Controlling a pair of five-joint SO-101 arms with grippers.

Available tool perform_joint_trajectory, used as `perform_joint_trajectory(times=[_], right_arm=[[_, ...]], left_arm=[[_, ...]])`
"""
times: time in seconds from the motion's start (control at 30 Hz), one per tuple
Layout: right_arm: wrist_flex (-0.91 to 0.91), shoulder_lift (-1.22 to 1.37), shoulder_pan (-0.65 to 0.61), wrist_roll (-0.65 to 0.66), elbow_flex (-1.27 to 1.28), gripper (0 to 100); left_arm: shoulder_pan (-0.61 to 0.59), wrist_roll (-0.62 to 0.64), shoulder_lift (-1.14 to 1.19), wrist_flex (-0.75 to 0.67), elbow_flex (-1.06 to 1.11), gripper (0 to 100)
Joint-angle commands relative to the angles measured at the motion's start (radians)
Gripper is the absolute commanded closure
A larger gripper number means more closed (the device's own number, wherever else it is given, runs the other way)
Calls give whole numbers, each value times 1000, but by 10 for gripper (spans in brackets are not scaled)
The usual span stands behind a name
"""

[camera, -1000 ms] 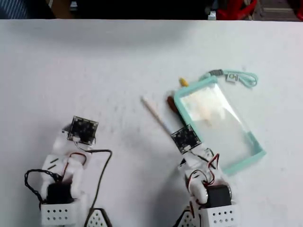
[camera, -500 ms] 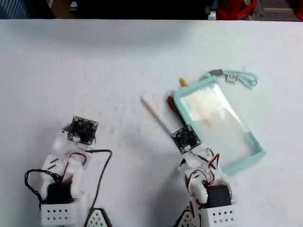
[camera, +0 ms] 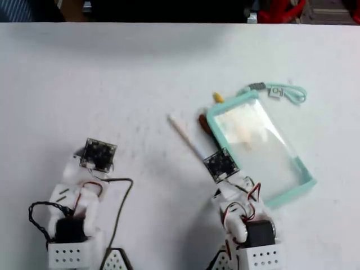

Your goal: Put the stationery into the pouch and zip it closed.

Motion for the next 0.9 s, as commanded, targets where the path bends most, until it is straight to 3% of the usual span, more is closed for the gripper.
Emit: perform_joint_trajectory(times=[0.0,0.53,0.87], right_arm=[[10,8,15,6,8,817],[10,8,15,6,8,817],[10,10,-84,6,8,817]], left_arm=[[12,-6,-10,3,-5,880],[12,-9,-10,3,-5,880],[13,-11,-10,3,-5,880]])
